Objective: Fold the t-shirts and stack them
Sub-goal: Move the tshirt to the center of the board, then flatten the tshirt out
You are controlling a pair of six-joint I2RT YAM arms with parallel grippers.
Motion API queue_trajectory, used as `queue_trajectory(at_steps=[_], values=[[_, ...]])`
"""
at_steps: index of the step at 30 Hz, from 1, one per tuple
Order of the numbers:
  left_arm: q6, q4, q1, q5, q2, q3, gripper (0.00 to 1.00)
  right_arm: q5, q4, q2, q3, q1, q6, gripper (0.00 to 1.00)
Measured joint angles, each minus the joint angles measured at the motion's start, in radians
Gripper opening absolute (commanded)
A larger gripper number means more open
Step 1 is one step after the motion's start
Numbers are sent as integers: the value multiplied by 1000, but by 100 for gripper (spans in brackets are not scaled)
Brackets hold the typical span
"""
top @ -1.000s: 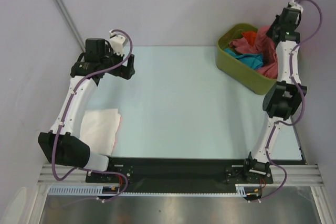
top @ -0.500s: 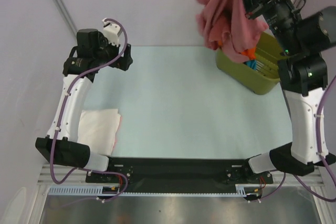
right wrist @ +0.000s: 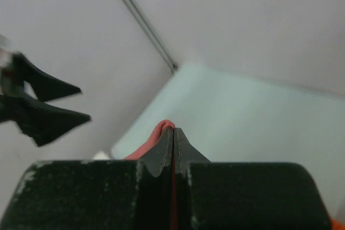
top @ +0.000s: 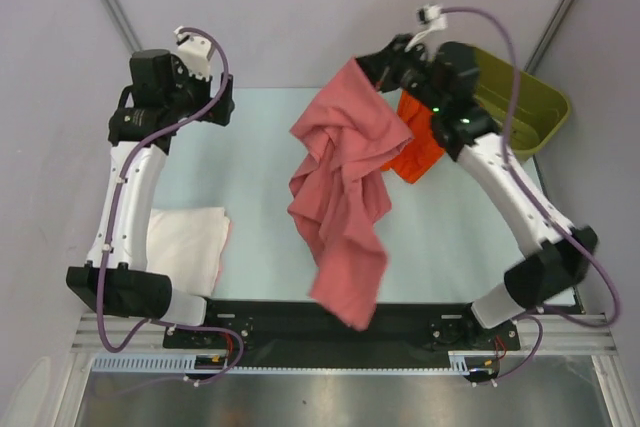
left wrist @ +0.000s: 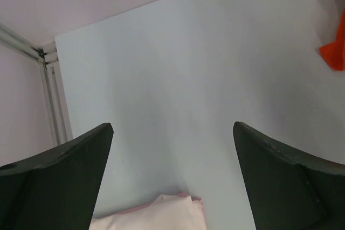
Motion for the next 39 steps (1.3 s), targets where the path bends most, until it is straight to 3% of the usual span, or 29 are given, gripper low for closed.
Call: queue_trajectory(at_steps=[3, 4, 6, 7, 10, 14, 18, 23, 30, 32, 33, 35, 39], values=[[10, 18, 0, 12, 0, -66, 100, 13, -34, 183, -27, 27, 11, 0], [18, 20, 0, 22, 1, -96, 100, 13, -69, 247, -15, 42, 1, 5], [23, 23, 0, 50, 7, -157, 100, 11, -167, 380, 51, 75, -31, 43], [26, 24, 0, 63, 11, -183, 100, 18, -228, 442, 102, 90, -50, 69], [26, 28, 0, 96, 27, -254, 100, 68, -385, 563, 243, 115, -106, 89], [25, 40, 0, 124, 45, -303, 100, 225, -481, 529, 241, 84, -184, 91], [13, 66, 0, 146, 64, -311, 99, 395, -480, 409, 102, -14, -236, 88], [-20, 84, 0, 171, 80, -311, 99, 602, -457, 426, 57, -90, -247, 94], [-35, 89, 0, 178, 79, -311, 100, 820, -378, 587, 65, -53, -198, 86], [-35, 89, 0, 185, 78, -311, 100, 856, -364, 621, 65, -45, -195, 57], [-35, 89, 0, 190, 77, -311, 99, 868, -352, 634, 67, -42, -194, 25], [-35, 89, 0, 197, 74, -311, 100, 884, -342, 651, 77, -38, -184, 0], [-35, 89, 1, 200, 66, -311, 100, 885, -329, 646, 93, -40, -180, 0]])
